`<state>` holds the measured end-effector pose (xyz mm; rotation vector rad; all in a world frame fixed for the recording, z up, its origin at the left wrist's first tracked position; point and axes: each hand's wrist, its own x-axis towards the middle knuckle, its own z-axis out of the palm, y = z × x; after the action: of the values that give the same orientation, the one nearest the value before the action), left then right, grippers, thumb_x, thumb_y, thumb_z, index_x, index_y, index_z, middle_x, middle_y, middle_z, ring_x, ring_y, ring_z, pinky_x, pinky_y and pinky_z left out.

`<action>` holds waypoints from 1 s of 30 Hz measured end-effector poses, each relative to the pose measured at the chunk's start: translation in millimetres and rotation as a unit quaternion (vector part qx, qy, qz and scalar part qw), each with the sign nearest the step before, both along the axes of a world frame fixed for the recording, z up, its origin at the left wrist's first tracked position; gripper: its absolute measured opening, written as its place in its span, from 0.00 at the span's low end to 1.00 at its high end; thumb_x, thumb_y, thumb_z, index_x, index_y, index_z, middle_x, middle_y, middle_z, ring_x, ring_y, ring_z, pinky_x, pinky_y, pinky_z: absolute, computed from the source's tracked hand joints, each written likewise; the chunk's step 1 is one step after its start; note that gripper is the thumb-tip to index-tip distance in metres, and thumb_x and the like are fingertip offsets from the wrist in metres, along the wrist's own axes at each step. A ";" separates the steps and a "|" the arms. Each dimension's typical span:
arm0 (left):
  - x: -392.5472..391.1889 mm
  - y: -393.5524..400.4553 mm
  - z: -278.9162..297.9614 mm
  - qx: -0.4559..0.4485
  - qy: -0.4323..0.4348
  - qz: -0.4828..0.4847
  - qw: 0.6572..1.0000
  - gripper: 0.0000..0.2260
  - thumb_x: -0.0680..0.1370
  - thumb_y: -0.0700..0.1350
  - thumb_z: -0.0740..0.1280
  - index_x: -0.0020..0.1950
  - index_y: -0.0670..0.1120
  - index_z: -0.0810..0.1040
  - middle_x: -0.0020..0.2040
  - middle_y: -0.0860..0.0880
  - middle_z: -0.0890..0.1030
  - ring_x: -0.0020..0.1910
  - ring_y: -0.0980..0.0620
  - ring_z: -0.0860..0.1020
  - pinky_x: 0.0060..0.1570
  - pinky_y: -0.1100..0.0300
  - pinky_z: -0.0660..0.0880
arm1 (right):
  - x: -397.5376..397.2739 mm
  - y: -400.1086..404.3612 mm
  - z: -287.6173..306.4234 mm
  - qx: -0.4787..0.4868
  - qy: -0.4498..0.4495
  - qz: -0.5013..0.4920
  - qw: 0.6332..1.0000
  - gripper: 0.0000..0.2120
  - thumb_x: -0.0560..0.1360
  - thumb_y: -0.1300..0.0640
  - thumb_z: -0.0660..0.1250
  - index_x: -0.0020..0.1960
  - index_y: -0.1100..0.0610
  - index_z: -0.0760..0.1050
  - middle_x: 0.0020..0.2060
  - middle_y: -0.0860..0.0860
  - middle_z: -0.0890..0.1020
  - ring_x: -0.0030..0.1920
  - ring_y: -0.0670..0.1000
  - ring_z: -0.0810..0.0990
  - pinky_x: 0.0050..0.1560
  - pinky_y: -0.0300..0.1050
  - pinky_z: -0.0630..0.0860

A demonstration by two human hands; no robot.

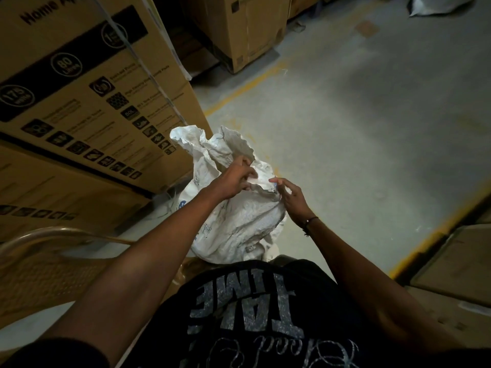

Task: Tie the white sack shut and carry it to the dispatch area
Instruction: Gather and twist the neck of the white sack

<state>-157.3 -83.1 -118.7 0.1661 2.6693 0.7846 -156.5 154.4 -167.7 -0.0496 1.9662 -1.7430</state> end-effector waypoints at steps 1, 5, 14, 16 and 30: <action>-2.4 1.4 -1.3 -0.021 0.012 -0.021 0.999 0.18 0.76 0.32 0.75 0.65 0.40 0.82 0.67 0.40 0.69 0.53 0.47 0.76 0.54 0.55 0.80 | -1.7 1.3 -0.2 0.015 0.005 0.019 1.000 0.17 0.81 0.43 0.70 0.61 0.54 0.85 0.61 0.45 0.84 0.61 0.32 0.80 0.66 0.34 0.73; -16.0 14.7 5.2 -0.077 0.044 -0.048 0.995 0.12 0.77 0.41 0.66 0.58 0.52 0.69 0.49 0.42 0.75 0.40 0.45 0.77 0.45 0.41 0.81 | -5.3 2.9 -9.8 0.090 0.062 0.067 0.992 0.24 0.67 0.53 0.87 0.61 0.52 0.87 0.60 0.46 0.88 0.62 0.32 0.81 0.66 0.32 0.73; -27.6 -15.5 12.6 -0.226 0.047 -0.240 0.943 0.12 0.78 0.51 0.74 0.58 0.49 0.78 0.66 0.47 0.81 0.75 0.44 0.72 0.80 0.43 0.51 | -10.7 5.9 -17.2 0.043 -0.012 0.051 0.998 0.22 0.74 0.39 0.80 0.50 0.58 0.83 0.47 0.58 0.88 0.49 0.58 0.87 0.55 0.61 0.81; -23.1 -23.8 11.3 -0.178 -0.013 -0.197 0.964 0.14 0.80 0.53 0.72 0.61 0.48 0.77 0.58 0.47 0.84 0.63 0.45 0.80 0.75 0.47 0.61 | -11.1 4.3 -16.2 0.024 -0.043 0.040 0.998 0.24 0.74 0.39 0.79 0.59 0.56 0.84 0.57 0.57 0.88 0.61 0.60 0.86 0.68 0.64 0.80; -18.0 -16.0 -0.1 0.001 -0.071 0.023 0.997 0.05 0.76 0.39 0.75 0.45 0.40 0.81 0.41 0.48 0.80 0.41 0.51 0.77 0.39 0.59 0.69 | -25.0 -52.0 -17.1 0.096 0.093 0.127 0.983 0.26 0.63 0.45 0.88 0.57 0.51 0.86 0.49 0.41 0.87 0.51 0.36 0.84 0.53 0.39 0.78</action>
<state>-175.3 -99.1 -118.8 0.0459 2.5459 0.7826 -181.5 102.4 -184.8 -0.3912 2.1456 -1.4241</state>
